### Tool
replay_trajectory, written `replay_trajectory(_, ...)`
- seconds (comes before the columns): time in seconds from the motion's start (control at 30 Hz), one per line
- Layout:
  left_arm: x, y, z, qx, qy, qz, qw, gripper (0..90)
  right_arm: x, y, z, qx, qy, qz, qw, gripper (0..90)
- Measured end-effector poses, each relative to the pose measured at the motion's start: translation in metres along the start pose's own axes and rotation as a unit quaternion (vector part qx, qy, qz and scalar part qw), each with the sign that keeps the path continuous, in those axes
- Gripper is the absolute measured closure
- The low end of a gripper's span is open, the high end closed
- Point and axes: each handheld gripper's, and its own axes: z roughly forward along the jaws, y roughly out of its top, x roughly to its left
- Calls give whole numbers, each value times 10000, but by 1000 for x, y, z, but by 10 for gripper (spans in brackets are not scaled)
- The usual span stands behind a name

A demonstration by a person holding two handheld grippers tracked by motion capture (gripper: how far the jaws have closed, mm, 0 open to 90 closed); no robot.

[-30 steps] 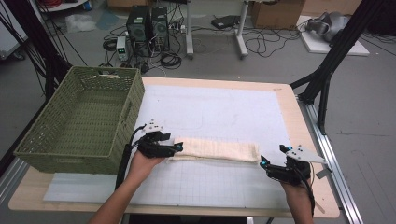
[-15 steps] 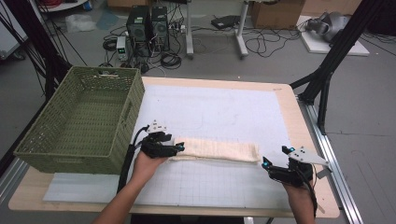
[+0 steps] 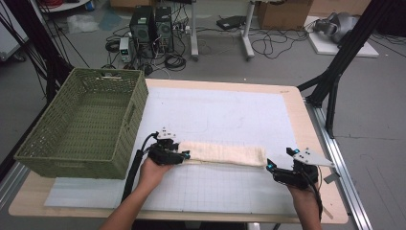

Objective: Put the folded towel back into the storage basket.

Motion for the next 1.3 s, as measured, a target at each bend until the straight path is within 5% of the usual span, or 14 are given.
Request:
replay_trajectory(0.3,-6,-1,1,53,178,232,9996,571,3,3,4,-14,32,-28,10000,151)
replay_trajectory(0.5,-10,-1,1,39,-42,303,9995,784,3,3,4,-59,5,4,10000,151)
replay_trajectory(1.0,-7,-4,-5,-261,-258,278,9989,816,0,2,5,-32,-47,202,9998,151)
replay_trajectory(1.3,-8,-6,-16,-612,-436,311,9967,816,-2,-4,29,485,-9,455,9978,156)
